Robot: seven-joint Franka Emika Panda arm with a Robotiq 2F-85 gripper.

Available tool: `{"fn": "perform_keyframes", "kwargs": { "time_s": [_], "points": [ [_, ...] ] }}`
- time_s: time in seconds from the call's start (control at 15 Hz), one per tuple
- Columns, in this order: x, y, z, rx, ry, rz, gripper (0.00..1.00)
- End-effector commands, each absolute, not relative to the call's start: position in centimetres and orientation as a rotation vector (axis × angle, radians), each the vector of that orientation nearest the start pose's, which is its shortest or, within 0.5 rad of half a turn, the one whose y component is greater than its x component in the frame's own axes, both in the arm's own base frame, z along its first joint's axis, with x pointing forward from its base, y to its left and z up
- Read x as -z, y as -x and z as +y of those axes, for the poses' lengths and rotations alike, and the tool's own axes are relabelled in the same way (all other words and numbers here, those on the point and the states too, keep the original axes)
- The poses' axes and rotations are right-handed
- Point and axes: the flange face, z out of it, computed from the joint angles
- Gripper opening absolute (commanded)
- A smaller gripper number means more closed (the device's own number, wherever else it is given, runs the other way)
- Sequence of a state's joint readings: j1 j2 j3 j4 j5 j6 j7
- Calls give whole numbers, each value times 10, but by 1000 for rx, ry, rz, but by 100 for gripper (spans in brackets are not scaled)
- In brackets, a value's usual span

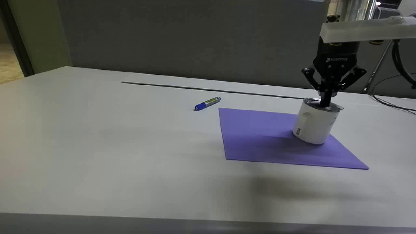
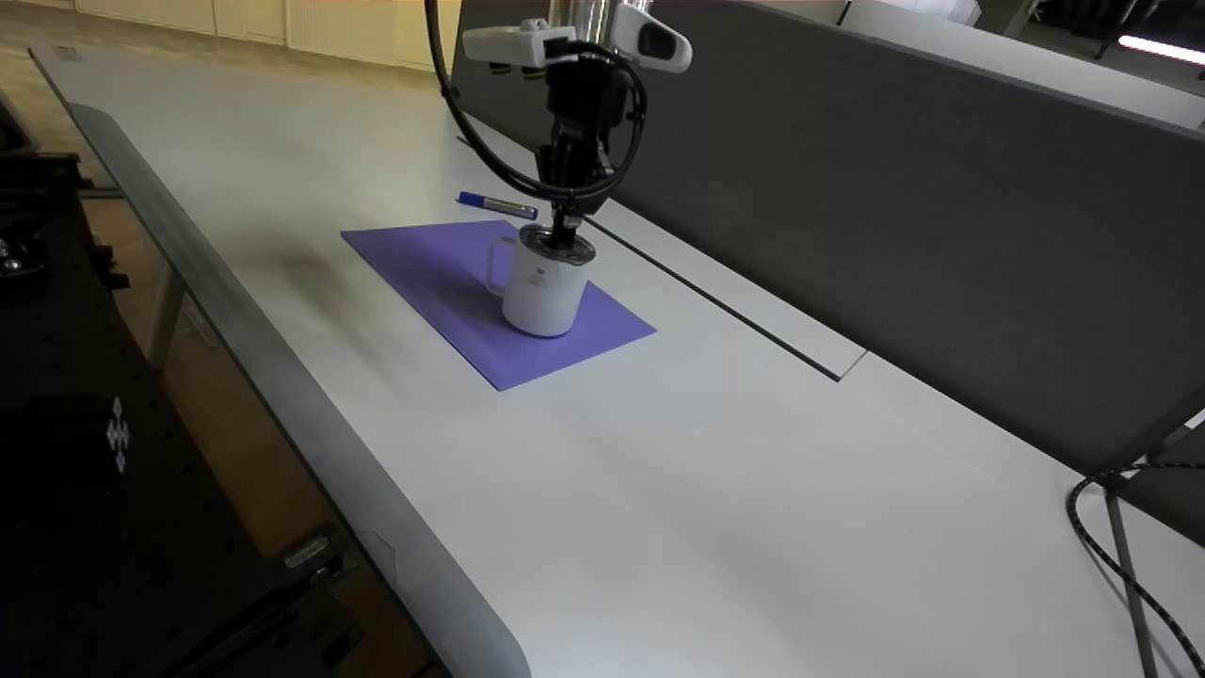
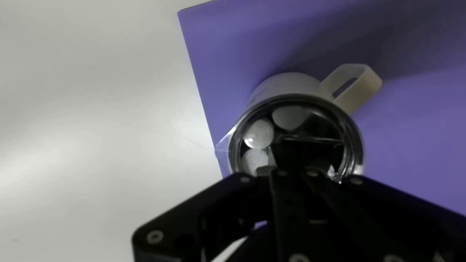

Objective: Close the lid

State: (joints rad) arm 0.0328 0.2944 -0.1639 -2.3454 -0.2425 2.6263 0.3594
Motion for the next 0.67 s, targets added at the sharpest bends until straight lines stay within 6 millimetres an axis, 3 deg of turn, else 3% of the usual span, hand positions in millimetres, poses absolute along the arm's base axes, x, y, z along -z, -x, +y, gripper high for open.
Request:
{"fn": "perform_keyframes", "kwargs": {
  "time_s": [0.0, 0.6],
  "points": [
    [-204, -516, -59, 51, 3286, 474, 0],
    [-203, -515, -55, 25, 3230, 523, 0]
  ]
}}
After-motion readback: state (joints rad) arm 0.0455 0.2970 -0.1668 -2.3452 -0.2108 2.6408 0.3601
